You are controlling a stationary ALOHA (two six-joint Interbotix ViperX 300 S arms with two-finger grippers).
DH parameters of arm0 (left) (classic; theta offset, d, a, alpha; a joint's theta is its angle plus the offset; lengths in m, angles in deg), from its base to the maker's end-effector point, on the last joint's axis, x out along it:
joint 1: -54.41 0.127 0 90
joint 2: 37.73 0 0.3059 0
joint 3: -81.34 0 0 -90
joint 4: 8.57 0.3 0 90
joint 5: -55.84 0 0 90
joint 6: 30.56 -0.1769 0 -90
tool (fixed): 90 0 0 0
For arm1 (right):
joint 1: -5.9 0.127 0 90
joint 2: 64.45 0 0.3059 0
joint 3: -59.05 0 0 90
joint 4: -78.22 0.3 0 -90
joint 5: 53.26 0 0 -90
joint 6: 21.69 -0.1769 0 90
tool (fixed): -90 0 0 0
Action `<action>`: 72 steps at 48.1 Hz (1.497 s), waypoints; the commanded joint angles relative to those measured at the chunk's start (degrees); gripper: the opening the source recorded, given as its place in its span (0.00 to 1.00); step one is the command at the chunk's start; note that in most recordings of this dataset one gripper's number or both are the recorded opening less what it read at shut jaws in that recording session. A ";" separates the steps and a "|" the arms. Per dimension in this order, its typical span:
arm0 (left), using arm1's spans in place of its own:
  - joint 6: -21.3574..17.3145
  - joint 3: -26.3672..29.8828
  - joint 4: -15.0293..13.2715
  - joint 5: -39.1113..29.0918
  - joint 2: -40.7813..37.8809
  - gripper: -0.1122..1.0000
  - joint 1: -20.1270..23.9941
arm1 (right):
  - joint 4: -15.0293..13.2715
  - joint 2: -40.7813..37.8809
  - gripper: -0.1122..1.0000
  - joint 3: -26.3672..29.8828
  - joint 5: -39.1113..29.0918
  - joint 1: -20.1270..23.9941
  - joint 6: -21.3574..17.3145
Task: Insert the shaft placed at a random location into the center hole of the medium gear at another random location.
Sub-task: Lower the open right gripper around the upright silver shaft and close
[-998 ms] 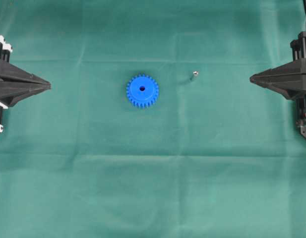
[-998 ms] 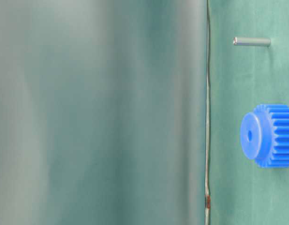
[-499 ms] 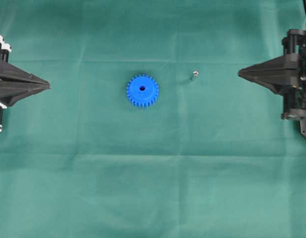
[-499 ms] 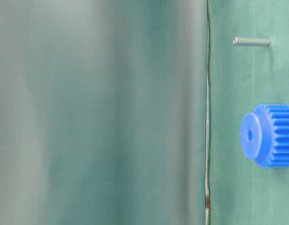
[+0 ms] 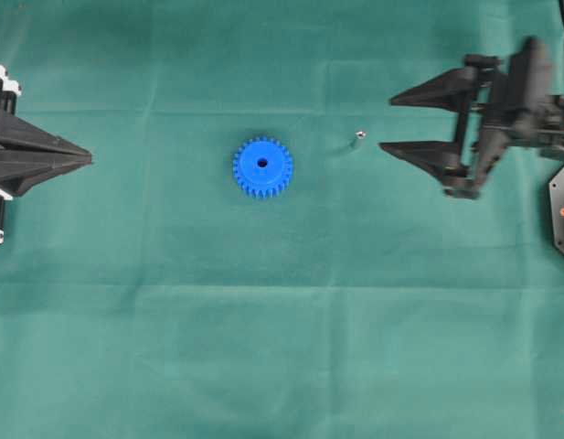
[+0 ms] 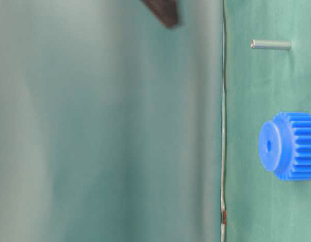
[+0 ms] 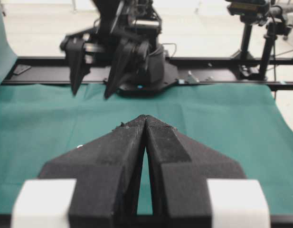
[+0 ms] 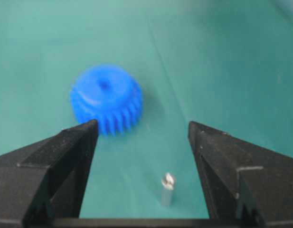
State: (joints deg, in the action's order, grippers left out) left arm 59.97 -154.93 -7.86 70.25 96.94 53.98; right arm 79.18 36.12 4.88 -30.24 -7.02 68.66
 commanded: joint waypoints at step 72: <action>0.09 1.32 0.18 -0.97 -0.44 0.10 -0.18 | 0.26 -20.83 0.22 4.39 6.94 -2.29 0.35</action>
State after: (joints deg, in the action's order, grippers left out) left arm 59.97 -154.93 -7.86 69.11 96.85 53.98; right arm 79.27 14.77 8.40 -23.91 -9.13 68.57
